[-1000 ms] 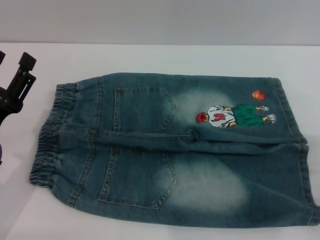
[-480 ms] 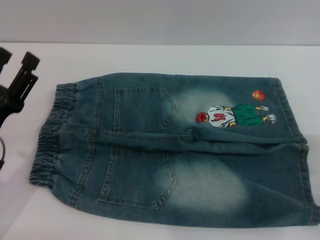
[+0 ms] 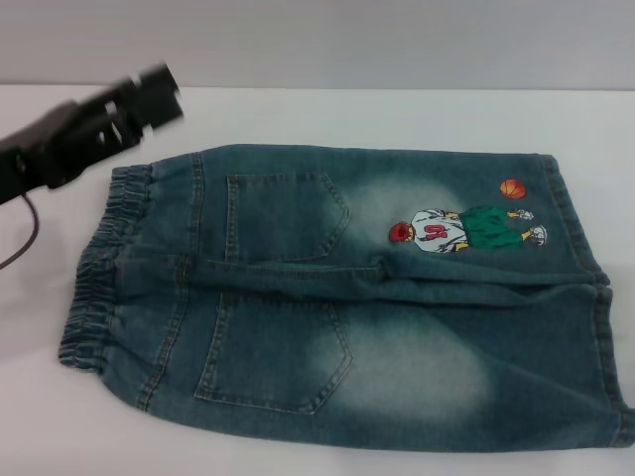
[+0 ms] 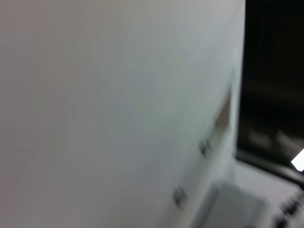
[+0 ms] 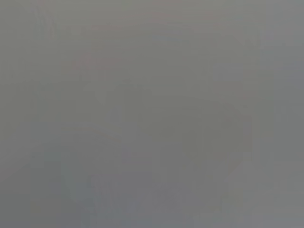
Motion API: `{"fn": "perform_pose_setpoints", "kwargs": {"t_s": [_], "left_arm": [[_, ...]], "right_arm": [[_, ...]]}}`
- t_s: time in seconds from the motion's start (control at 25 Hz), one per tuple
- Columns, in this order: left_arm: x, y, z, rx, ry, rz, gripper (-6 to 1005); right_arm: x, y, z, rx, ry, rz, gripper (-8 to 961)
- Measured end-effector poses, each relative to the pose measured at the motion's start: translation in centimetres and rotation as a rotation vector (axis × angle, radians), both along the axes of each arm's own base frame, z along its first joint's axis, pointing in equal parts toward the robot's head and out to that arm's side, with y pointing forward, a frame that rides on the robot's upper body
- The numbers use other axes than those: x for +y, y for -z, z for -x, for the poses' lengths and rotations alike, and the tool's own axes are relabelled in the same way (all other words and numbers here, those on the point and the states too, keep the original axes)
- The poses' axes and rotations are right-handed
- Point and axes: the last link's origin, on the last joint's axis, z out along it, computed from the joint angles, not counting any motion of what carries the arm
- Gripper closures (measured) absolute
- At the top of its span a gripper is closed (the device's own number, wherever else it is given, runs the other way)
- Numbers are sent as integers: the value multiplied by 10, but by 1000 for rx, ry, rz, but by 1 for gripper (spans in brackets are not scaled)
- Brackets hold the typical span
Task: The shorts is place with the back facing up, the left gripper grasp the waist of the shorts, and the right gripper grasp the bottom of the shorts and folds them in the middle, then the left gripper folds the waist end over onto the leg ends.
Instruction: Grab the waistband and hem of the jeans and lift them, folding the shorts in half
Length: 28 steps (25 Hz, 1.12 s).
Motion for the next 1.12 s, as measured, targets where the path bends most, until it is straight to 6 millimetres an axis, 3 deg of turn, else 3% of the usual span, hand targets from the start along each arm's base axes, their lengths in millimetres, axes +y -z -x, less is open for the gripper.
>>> {"fn": "perform_pose_setpoints", "kwargs": {"t_s": [0.12, 0.28, 0.32, 0.36, 0.64, 1.12], "left_arm": [[-1, -11, 7, 134, -17, 150, 199], [-6, -22, 35, 335, -135, 272, 199], [-6, -22, 35, 335, -135, 272, 199], [-9, -30, 56, 450, -234, 295, 199], [-22, -37, 99, 627, -426, 319, 199], [-24, -13, 118, 732, -520, 331, 198]], "right_arm": [[1, 0, 0, 1, 0, -2, 319], [1, -2, 0, 0, -1, -5, 319], [2, -2, 0, -1, -1, -6, 319], [2, -2, 0, -1, -1, -7, 319], [9, -4, 0, -6, 2, -5, 320], [16, -3, 1, -9, 9, 9, 320]]}}
